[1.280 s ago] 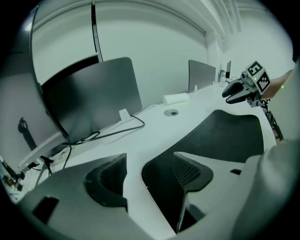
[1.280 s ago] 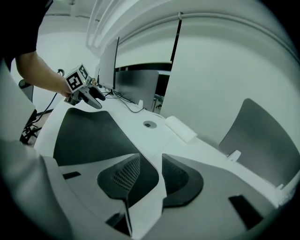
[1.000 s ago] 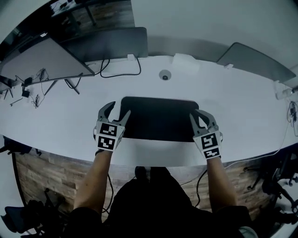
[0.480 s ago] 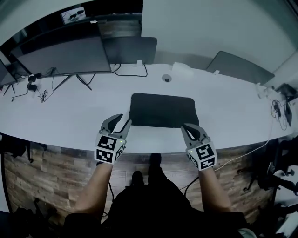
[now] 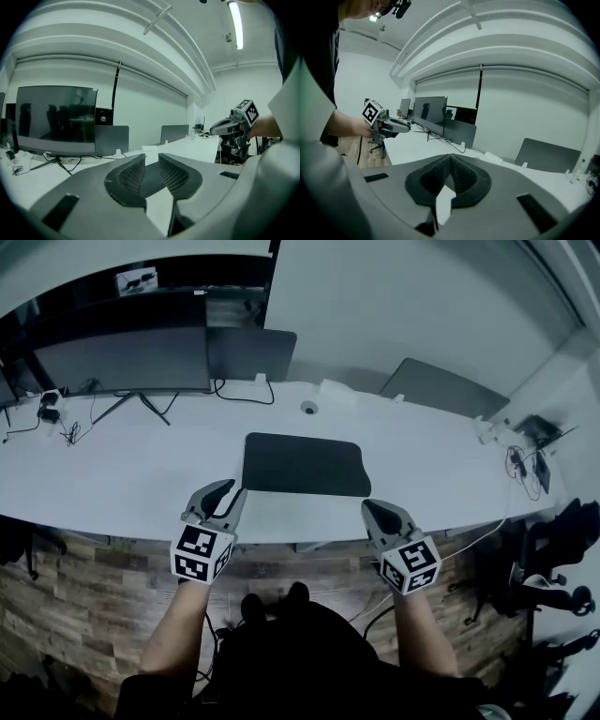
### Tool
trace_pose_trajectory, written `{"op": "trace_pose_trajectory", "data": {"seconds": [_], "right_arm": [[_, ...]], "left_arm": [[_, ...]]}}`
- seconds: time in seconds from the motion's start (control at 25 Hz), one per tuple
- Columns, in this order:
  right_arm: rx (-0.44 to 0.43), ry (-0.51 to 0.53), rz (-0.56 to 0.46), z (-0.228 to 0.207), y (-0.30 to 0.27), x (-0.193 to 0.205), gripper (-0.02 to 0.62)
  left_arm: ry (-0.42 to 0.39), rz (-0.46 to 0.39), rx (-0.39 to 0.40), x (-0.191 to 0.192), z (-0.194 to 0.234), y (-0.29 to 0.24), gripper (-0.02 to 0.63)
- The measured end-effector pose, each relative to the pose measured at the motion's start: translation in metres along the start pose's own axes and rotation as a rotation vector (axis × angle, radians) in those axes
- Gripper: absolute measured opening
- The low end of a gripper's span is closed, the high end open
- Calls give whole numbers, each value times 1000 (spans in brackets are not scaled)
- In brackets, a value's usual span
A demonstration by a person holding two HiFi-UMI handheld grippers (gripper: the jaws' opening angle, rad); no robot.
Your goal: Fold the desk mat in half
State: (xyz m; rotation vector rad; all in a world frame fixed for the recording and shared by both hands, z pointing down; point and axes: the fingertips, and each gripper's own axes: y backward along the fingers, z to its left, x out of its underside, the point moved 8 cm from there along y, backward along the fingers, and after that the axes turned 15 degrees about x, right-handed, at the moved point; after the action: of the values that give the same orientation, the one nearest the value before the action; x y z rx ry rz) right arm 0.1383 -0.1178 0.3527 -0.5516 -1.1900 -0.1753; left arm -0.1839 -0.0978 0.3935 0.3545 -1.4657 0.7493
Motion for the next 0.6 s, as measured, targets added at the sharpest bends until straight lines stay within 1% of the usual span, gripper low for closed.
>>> {"op": "trace_pose_trajectory", "data": {"seconds": [0.16,0.32,0.48,0.6], "right_arm": [[9,3,-12,-9,13,-5,2],[9,-21,-27,-23,18,-4,2],[2,-61,-74,-45,19,-2,2],[19,-88,-125,-70,25,-1,2]], "left_arm": [[-8,-19,8,-7,-9,1,91],[-1,-19,-26,-9,-14,1,91],[2,-4,-64,-15,-25,-6,91],[21,5,-69,-22,-39,-15,91]]}}
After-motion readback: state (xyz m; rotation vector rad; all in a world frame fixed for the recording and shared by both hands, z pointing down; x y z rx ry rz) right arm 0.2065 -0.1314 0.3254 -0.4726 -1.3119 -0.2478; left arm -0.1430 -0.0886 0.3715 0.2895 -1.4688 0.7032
